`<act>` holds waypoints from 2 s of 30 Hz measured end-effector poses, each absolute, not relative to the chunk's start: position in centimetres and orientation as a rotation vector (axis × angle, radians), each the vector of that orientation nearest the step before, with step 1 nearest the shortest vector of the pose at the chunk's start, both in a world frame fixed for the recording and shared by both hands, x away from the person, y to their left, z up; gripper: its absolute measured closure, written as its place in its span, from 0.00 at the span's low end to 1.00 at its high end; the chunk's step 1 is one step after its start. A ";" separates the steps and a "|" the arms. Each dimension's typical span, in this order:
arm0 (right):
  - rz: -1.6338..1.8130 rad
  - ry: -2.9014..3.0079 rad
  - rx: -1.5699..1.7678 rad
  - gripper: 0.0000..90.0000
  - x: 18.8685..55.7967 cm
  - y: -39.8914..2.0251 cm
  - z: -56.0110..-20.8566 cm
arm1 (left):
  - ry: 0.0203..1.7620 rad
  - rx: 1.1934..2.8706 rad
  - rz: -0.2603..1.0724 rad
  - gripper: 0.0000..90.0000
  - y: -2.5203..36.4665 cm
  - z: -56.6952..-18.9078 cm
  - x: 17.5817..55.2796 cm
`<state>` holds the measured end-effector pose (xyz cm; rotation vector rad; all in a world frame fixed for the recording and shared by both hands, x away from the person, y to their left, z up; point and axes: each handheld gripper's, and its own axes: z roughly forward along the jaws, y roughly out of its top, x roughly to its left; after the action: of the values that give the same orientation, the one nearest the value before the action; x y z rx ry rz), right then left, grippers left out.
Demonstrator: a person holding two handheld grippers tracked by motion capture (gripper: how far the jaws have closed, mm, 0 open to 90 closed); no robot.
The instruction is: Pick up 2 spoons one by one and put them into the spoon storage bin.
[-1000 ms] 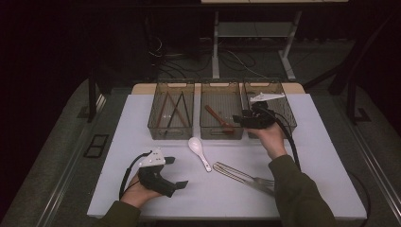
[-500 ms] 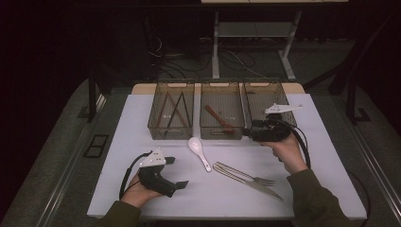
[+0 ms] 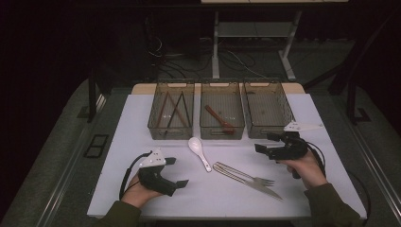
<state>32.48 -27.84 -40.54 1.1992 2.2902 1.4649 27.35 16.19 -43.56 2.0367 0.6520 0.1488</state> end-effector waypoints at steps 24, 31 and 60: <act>1.354 2.300 1.102 0.14 26.2 -30.0 -43.2 | 0.672 2.028 0.205 0.88 14.5 -42.6 28.7; 1.352 2.311 1.101 0.14 26.3 -29.8 -43.4 | 0.629 2.059 0.192 0.99 11.9 -42.6 29.7; 1.337 2.317 1.091 0.14 26.3 -29.7 -43.4 | 0.621 2.273 0.229 0.99 6.0 -44.6 32.6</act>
<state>26.35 -29.75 -43.45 1.0906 2.3170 1.3366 32.63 5.98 -44.62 2.2731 0.6213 0.2288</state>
